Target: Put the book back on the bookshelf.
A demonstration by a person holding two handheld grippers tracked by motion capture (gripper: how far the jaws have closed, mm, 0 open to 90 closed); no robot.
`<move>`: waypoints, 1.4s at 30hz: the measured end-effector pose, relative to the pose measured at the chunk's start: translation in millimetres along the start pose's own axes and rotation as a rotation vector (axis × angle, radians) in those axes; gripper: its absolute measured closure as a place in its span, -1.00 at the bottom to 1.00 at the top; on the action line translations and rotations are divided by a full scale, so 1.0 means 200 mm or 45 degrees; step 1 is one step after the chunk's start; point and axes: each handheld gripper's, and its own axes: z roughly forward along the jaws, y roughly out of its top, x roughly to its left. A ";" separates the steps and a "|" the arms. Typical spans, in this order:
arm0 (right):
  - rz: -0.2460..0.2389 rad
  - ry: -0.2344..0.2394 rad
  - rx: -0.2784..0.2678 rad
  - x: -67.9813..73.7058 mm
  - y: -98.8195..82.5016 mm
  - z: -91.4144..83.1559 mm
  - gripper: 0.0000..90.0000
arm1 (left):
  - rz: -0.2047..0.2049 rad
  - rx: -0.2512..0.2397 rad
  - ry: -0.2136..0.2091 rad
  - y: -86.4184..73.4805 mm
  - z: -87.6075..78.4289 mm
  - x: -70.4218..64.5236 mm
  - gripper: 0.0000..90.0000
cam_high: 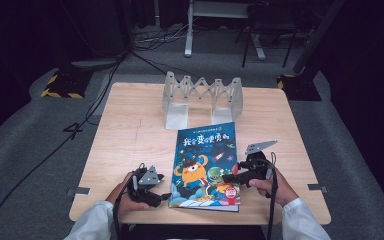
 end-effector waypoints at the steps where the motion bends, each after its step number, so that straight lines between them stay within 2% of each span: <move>1: -0.004 0.003 -0.005 -0.01 0.01 0.01 -0.22 | -0.001 0.002 0.003 0.00 0.00 0.00 -0.41; 5: -0.016 0.008 -0.012 -0.05 0.04 0.06 -0.24 | -0.014 0.009 0.015 0.00 0.00 0.00 -0.50; 9: -0.027 0.006 -0.059 -0.08 0.06 0.09 -0.23 | -0.031 0.018 0.029 0.00 0.00 0.01 -0.56; 16: 0.010 -0.003 -0.052 -0.11 0.07 0.09 -0.23 | -0.033 0.024 0.039 0.00 0.00 0.02 -0.61; 18: 0.008 0.001 -0.055 -0.11 0.07 0.10 -0.23 | -0.047 0.022 0.046 0.00 0.00 0.03 -0.64; 21: -0.011 -0.003 -0.064 -0.11 0.07 0.09 -0.16 | -0.055 0.024 0.057 0.00 0.00 0.04 -0.64; 23: -0.027 0.016 -0.102 -0.10 0.07 0.08 -0.06 | -0.055 0.024 0.055 0.00 0.00 0.04 -0.65; 30: -0.128 0.029 -0.172 -0.06 0.08 0.06 0.03 | -0.071 0.036 0.071 0.01 0.00 0.05 -0.66; 38: -0.183 0.004 -0.175 -0.02 0.09 0.04 0.04 | -0.111 0.052 0.099 0.02 0.01 0.08 -0.65; 39: -0.210 -0.002 -0.182 0.01 0.09 0.04 0.04 | -0.111 0.053 0.098 0.02 0.01 0.09 -0.64; 42: -0.229 -0.007 -0.184 0.03 0.09 0.03 0.04 | -0.141 0.045 0.088 0.02 0.00 0.10 -0.64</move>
